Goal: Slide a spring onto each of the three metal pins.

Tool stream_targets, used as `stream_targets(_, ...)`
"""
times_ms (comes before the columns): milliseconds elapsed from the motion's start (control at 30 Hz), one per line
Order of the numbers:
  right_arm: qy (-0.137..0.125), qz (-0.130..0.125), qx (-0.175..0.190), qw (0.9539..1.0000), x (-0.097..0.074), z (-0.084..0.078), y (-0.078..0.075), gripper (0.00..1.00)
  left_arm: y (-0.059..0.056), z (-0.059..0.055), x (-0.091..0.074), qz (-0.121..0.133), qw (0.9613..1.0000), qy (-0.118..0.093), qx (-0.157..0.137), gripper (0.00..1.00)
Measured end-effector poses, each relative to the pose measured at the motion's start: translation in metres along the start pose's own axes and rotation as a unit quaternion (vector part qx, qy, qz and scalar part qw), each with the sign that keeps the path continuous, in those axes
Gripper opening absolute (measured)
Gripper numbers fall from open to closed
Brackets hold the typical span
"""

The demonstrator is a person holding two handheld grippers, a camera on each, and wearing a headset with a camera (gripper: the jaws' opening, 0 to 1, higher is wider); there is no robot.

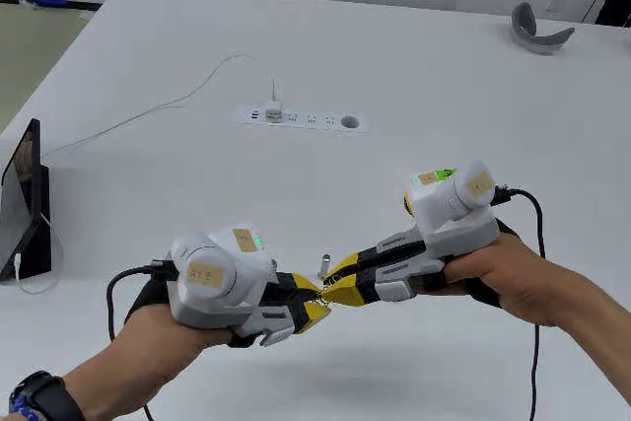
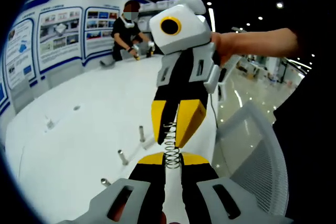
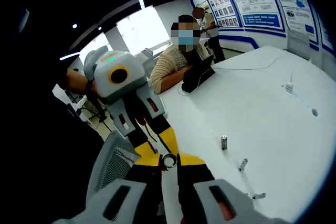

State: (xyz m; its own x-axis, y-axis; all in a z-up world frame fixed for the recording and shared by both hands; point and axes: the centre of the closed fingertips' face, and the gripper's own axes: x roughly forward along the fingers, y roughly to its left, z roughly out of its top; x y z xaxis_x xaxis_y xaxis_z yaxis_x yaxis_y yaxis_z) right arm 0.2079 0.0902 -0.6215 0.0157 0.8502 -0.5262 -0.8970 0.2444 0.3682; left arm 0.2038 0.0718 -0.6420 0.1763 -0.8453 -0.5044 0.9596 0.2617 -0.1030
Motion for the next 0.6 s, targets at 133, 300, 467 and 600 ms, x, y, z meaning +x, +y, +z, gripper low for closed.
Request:
stream_targets(133,0.022,0.008,-0.027,0.9993,-0.001,-0.002,0.004,0.13,-0.004,0.003,0.0,-0.01,0.9999,-0.007,0.002,0.09)
stream_targets(300,0.052,0.023,-0.056,0.9968,-0.003,-0.006,0.008,0.13,-0.01,0.007,0.002,-0.026,0.9995,-0.017,0.004,0.09)
stream_targets(467,0.078,0.035,-0.083,0.9929,-0.004,-0.01,0.015,0.13,-0.015,0.009,0.004,-0.036,0.9991,-0.019,0.01,0.09)
stream_targets(600,0.1,0.042,-0.103,0.9887,-0.004,-0.015,0.017,0.13,-0.018,0.008,0.004,-0.043,0.9989,-0.017,0.011,0.09)
